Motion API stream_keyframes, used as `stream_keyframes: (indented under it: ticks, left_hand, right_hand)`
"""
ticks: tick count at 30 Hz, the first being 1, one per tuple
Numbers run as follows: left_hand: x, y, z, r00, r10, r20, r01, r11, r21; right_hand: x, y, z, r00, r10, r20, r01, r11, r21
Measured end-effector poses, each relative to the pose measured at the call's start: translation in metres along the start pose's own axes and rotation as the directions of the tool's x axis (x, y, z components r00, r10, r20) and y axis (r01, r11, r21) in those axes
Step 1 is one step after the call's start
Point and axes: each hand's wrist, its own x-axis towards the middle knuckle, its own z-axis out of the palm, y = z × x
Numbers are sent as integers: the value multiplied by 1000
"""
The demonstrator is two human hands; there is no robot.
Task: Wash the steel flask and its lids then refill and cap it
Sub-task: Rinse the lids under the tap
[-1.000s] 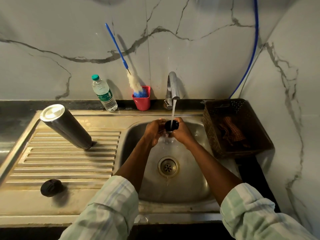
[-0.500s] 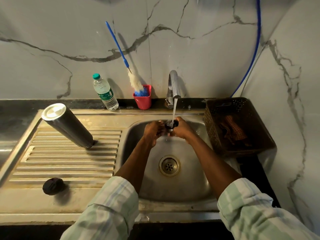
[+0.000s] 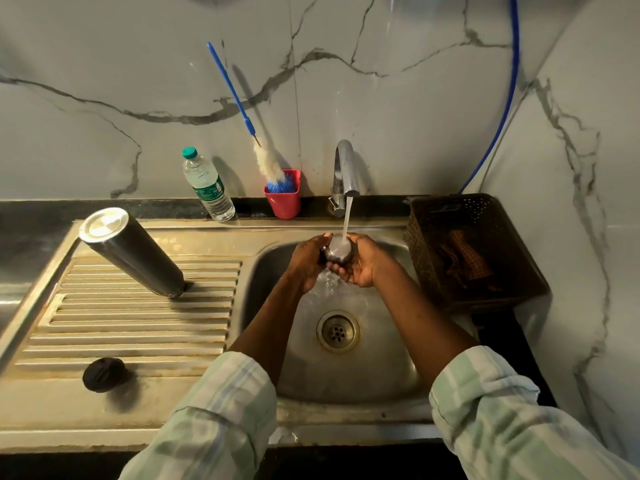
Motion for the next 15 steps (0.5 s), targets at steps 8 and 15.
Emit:
stream_keyframes:
  ticks: [8,15]
  left_hand:
    - [8,10,-2,996,85,-41,-79,988,136]
    - [21,46,17,984,159,76,-170,971,166]
  right_hand:
    - [11,22,-8,960,-263,-98,278,938,207]
    - [8,35,-7,708,-694,-131,510,630,-585]
